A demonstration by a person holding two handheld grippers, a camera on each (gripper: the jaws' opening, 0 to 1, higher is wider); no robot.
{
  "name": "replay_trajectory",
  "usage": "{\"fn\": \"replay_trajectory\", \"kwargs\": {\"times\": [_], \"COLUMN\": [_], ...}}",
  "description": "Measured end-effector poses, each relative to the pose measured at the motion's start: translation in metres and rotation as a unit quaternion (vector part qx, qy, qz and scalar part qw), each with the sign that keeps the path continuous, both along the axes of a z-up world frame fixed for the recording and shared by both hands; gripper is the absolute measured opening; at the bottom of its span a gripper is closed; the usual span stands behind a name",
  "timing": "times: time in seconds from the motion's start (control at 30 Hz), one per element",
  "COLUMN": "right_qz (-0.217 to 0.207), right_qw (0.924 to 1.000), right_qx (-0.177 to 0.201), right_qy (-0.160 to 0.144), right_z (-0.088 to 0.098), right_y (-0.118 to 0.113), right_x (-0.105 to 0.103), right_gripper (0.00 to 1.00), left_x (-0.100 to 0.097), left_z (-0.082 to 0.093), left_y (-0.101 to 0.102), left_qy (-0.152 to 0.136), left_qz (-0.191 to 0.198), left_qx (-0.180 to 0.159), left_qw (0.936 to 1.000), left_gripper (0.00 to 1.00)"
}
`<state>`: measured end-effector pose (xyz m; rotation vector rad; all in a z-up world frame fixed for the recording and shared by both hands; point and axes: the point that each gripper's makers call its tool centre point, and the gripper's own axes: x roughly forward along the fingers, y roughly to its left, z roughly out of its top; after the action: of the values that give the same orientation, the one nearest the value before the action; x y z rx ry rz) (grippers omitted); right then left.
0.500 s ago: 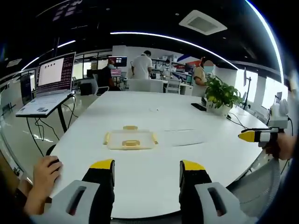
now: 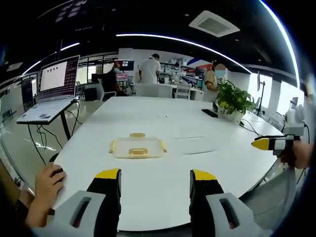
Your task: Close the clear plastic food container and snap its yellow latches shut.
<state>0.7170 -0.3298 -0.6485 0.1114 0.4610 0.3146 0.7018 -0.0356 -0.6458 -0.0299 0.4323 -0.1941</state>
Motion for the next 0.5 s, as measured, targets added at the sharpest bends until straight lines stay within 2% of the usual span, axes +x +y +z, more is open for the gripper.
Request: {"fn": "replay_trajectory", "kwargs": {"times": [0.5], "right_qz": [0.002], "right_qw": [1.0000], "right_qx": [-0.002], "right_qy": [0.001], "right_z": [0.0001], "right_y": [0.0015], "right_x": [0.0000], "right_gripper": [0.69], "left_x": [0.0006], "left_z": [0.0000], "left_y": [-0.0002], "left_qy": [0.000], "left_qz": [0.000], "left_qx": [0.001], "left_qw": [1.0000], "left_gripper": [0.50]}}
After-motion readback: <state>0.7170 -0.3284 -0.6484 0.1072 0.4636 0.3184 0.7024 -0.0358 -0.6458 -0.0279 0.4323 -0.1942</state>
